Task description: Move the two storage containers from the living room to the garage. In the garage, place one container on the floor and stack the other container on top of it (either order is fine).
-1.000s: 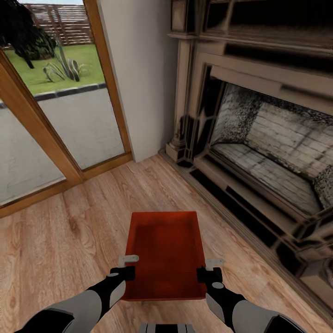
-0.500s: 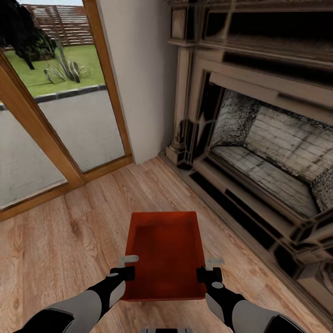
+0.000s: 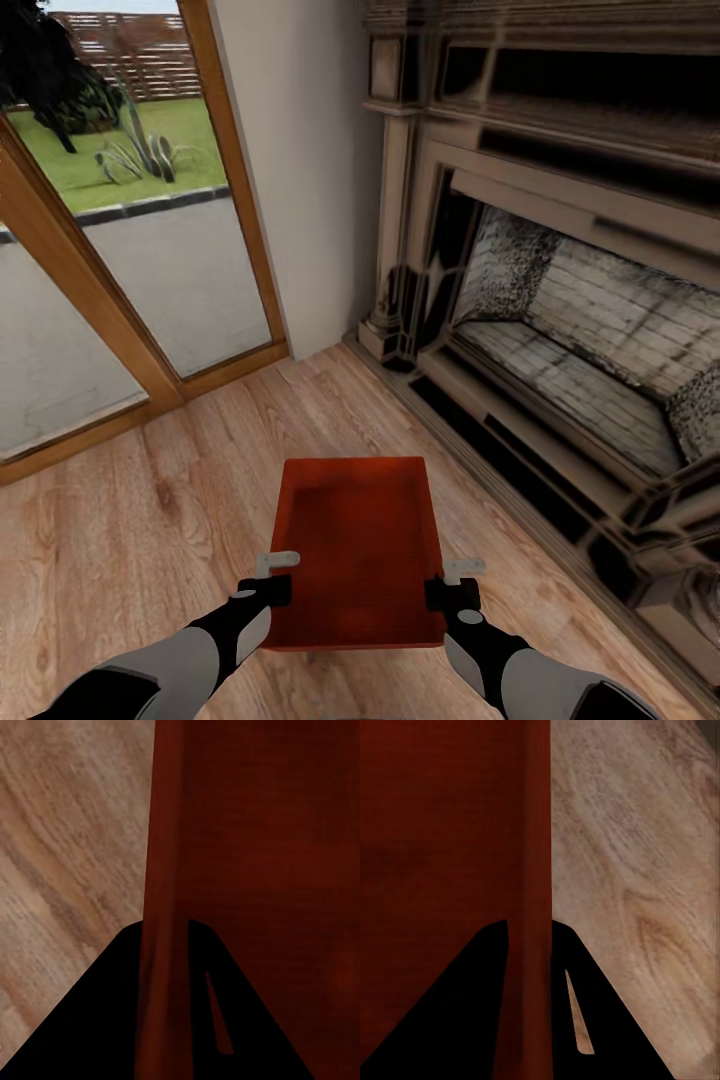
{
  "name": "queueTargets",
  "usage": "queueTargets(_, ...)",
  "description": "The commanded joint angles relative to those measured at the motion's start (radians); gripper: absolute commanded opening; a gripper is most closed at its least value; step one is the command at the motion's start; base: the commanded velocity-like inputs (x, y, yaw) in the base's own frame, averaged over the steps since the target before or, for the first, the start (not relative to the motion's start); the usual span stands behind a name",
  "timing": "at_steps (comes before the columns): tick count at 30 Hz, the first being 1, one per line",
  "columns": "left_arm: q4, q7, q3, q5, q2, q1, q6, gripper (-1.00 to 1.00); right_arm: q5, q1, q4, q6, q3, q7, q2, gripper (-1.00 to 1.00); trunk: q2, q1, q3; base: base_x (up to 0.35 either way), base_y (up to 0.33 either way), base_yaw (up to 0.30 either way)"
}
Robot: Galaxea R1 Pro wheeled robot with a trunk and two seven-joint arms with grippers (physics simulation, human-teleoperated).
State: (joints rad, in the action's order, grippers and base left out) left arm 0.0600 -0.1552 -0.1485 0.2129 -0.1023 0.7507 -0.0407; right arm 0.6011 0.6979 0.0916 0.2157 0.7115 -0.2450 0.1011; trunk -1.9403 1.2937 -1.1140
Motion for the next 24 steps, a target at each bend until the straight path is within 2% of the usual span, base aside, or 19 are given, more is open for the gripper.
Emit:
queueTargets(1, 0.001, -0.003, 0.026, 0.005, -0.001, 0.001, -0.003, -1.0, 0.009, 0.0, 0.0, 0.0, 0.017, 0.018, 0.001, -1.0, 0.007, -0.004, 0.003, 0.0, 0.0, 0.0)
queueTargets(24, 0.003, -0.003, 0.026, 0.005, 0.001, 0.001, -0.004, -1.0, 0.011, 0.0, 0.0, 0.004, 0.012, 0.006, 0.002, -1.0, 0.168, -0.092, 0.075, 0.0, 0.0, 0.0)
